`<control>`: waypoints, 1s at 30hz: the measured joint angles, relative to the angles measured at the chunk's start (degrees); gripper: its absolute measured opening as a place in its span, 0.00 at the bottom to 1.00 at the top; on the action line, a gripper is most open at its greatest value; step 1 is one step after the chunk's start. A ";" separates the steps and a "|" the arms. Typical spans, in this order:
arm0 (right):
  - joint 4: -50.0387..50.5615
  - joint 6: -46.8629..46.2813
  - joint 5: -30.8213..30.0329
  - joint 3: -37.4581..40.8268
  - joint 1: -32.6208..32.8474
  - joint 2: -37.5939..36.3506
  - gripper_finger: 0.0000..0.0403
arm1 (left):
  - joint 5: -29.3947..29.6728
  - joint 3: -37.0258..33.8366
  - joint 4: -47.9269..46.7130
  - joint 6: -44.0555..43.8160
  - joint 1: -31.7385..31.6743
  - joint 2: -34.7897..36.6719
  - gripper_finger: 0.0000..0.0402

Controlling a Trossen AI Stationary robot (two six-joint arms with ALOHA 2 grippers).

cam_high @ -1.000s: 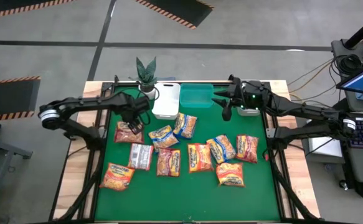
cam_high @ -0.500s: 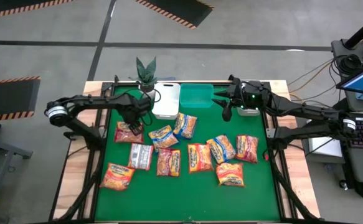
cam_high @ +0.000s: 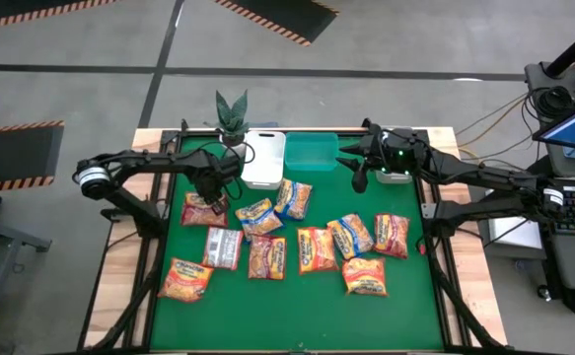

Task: Sort Maruchan noodles
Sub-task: Put the red noodle pack into the white bin

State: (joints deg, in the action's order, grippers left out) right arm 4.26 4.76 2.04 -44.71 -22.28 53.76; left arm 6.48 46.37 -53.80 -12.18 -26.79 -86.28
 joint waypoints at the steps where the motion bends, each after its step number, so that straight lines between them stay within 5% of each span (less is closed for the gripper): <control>1: -0.01 0.00 0.00 0.00 -0.02 0.00 0.33 | 0.00 -0.08 0.03 -0.45 0.04 0.00 0.06; 13: -0.05 0.38 0.00 0.00 -0.02 0.00 0.33 | 0.02 -0.18 1.34 -5.08 6.20 1.87 0.00; 23: -0.05 -1.18 0.02 0.00 0.00 0.00 0.33 | -0.07 -0.18 6.76 -12.56 20.25 9.51 0.00; 30: -0.05 -1.92 0.01 0.00 0.00 0.00 0.33 | -1.27 -0.18 15.04 -7.00 31.64 15.43 0.00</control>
State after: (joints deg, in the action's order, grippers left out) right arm 4.21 2.83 2.06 -44.71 -22.28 53.76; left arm 5.21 46.19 -38.77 -19.18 4.86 -70.85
